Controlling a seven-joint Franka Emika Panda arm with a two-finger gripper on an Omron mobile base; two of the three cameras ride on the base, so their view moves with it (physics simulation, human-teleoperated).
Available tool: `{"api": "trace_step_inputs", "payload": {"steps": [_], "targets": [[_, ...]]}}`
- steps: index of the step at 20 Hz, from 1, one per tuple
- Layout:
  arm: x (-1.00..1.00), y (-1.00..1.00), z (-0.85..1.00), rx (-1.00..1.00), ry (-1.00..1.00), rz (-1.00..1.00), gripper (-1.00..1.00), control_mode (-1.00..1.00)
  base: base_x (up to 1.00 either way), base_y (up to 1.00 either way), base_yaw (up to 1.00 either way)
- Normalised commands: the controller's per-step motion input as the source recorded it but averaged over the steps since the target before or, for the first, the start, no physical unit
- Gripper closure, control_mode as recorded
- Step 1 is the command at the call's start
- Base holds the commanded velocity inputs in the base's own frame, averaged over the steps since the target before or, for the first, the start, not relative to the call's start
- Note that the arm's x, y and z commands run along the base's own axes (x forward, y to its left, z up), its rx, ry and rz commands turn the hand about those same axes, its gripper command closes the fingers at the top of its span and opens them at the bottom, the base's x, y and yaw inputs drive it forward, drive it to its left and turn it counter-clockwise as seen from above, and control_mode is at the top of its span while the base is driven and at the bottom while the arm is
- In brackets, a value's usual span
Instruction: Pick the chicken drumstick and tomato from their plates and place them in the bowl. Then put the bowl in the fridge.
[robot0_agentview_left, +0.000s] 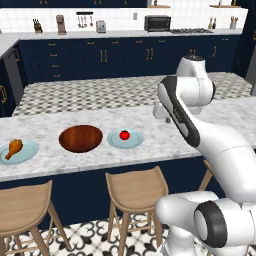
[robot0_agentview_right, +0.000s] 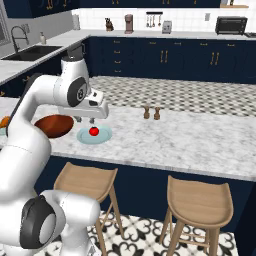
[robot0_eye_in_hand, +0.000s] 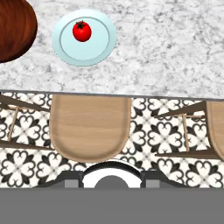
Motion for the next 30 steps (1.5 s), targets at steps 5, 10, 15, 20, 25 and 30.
{"api": "trace_step_inputs", "payload": {"steps": [5, 10, 15, 20, 25, 30], "targets": [[-0.38, 0.14, -0.09, 0.0, 0.0, 0.01, -1.0, -1.0, 0.0, 0.0, 0.0], [0.04, 0.77, -0.48, 0.0, 0.04, 0.04, -1.0, -1.0, 0.0, 0.0, 0.0], [0.88, 0.22, -0.35, 0.0, 0.02, 0.04, -1.0, -1.0, 0.0, 0.0, 0.0], [0.87, 0.03, -0.21, 0.0, 0.04, 0.07, -1.0, -1.0, 0.0, 0.0, 0.0], [0.78, 0.0, -0.39, 0.02, 0.07, 0.11, -1.0, -1.0, 0.0, 0.0, 0.0], [0.59, 0.18, -0.47, 0.02, 0.08, 0.06, -1.0, -1.0, 0.0, 0.0, 0.0]]}}
